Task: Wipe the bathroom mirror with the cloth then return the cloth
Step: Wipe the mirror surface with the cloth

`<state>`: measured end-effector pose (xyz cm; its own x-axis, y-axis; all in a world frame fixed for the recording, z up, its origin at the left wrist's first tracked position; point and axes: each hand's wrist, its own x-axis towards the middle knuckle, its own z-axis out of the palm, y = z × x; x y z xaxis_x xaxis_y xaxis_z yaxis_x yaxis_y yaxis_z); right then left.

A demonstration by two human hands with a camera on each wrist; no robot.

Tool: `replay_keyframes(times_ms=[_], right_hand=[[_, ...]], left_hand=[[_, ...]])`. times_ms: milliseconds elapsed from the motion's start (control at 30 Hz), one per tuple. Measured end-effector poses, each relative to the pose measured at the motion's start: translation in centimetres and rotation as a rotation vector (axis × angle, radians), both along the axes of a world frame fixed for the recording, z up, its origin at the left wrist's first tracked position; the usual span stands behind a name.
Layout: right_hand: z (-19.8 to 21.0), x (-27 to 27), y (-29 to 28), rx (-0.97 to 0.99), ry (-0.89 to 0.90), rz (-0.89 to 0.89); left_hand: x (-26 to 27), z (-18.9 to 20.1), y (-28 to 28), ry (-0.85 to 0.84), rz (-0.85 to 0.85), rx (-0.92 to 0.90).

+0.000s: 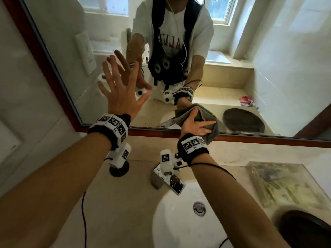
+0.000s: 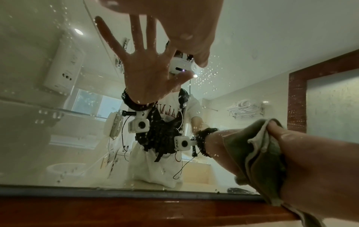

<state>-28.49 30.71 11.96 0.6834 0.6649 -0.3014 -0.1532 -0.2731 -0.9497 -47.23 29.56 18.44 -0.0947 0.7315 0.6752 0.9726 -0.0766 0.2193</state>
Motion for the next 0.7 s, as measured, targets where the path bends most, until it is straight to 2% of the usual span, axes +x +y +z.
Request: replay_keyframes(times_ms=[133,300,400,567,700], right_hand=[[1.6,3.8,-0.2,-0.071,0.036,-0.036],[3.7,10.4,0.1,-0.096,0.141,-0.236],[1.3,13.4,2.5,-0.081,0.122,-0.275],[6.4,10.3,-0.5,-0.091,0.12,-0.227],[6.8,6.4,0.4,-0.037,0.068,-0.22]], left_hand=[[0.4,0.3,-0.5,0.026,0.017,-0.022],[0.4,0.1,-0.8,0.016,0.03,-0.077],[0.7,-0.1,-0.4,0.01,0.086,-0.089],[0.9,0.2,0.4,-0.019,0.114,-0.091],[-0.1,0.2,0.7,-0.007,0.088,-0.094]])
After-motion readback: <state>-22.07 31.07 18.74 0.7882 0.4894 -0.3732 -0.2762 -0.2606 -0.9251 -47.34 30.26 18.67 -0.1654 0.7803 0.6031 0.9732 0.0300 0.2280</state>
